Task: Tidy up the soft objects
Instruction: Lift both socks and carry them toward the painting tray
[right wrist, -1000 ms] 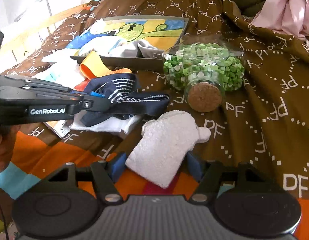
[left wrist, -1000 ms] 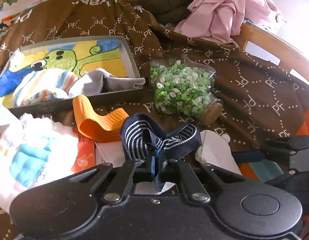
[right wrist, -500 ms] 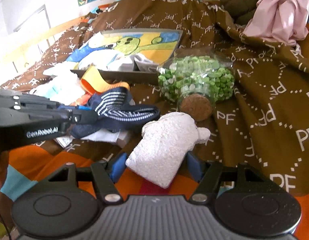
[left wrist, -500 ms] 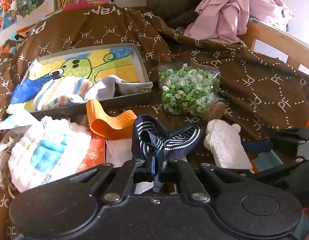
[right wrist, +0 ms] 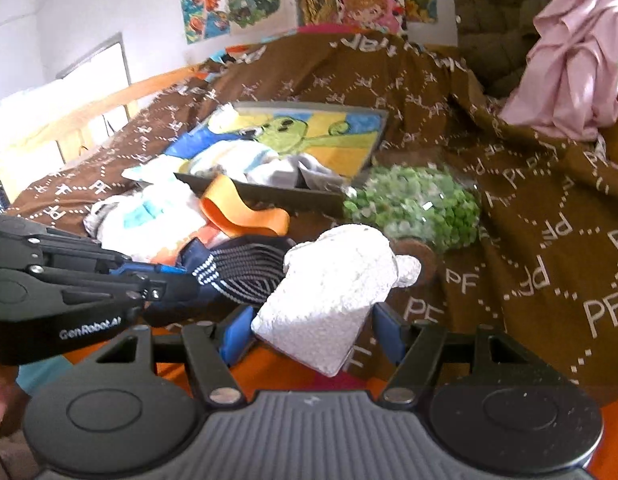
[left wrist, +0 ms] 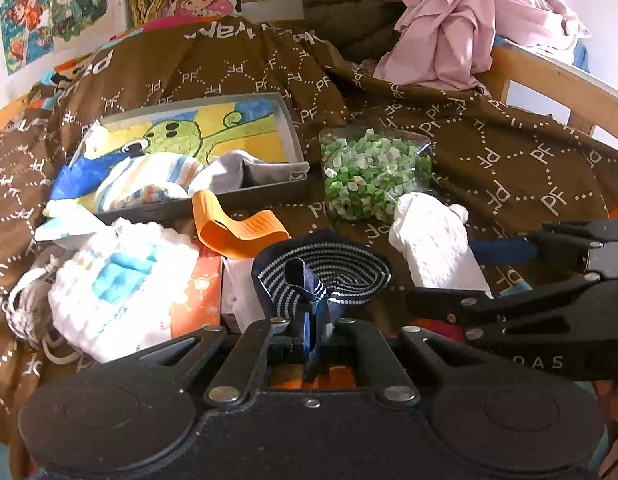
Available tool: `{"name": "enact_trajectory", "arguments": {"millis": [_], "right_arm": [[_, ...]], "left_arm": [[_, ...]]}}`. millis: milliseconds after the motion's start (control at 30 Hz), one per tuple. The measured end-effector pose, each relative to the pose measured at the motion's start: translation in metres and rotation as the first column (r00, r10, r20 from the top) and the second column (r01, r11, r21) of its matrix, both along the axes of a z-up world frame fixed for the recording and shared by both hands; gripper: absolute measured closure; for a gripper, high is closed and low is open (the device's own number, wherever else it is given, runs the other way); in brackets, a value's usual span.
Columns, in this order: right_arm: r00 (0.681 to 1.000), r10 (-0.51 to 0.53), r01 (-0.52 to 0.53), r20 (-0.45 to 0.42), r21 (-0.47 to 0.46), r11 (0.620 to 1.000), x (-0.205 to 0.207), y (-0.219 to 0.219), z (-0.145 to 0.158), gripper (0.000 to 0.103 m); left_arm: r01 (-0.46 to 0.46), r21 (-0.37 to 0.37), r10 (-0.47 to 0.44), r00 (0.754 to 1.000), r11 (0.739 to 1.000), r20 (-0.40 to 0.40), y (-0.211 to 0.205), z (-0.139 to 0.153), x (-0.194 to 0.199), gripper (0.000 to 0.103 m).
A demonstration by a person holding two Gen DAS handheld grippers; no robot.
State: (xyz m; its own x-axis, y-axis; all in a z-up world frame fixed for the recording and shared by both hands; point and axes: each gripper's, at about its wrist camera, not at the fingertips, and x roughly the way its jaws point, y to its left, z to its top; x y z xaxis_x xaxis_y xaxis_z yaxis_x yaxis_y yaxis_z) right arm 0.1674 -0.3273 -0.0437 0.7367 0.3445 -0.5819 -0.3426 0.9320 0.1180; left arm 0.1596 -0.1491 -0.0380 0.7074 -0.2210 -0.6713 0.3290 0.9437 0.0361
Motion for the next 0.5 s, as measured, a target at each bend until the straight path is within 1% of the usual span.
{"name": "enact_trajectory", "arguments": {"millis": [133, 300, 400, 500], "right_arm": [[1.0, 0.01, -0.011, 0.012, 0.036, 0.999, 0.002, 0.003, 0.002, 0.034], [0.998, 0.032, -0.033, 0.048, 0.028, 0.999, -0.002, 0.01, 0.001, 0.034], [0.996, 0.031, -0.034, 0.085, 0.036, 0.999, -0.004, 0.015, 0.004, 0.034], [0.993, 0.019, -0.021, 0.121, 0.021, 1.0, -0.007, 0.016, 0.008, 0.034]], "left_arm": [[-0.014, -0.005, 0.014, 1.0, 1.0, 0.022, 0.005, 0.007, -0.001, 0.102], [-0.042, -0.042, 0.044, 0.998, 0.998, 0.041, 0.018, 0.015, 0.002, 0.102], [-0.018, -0.048, 0.021, 0.997, 0.999, 0.07, 0.024, 0.024, 0.004, 0.102], [0.013, -0.087, -0.004, 0.995, 0.996, 0.105, 0.036, 0.039, 0.01, 0.102]]}}
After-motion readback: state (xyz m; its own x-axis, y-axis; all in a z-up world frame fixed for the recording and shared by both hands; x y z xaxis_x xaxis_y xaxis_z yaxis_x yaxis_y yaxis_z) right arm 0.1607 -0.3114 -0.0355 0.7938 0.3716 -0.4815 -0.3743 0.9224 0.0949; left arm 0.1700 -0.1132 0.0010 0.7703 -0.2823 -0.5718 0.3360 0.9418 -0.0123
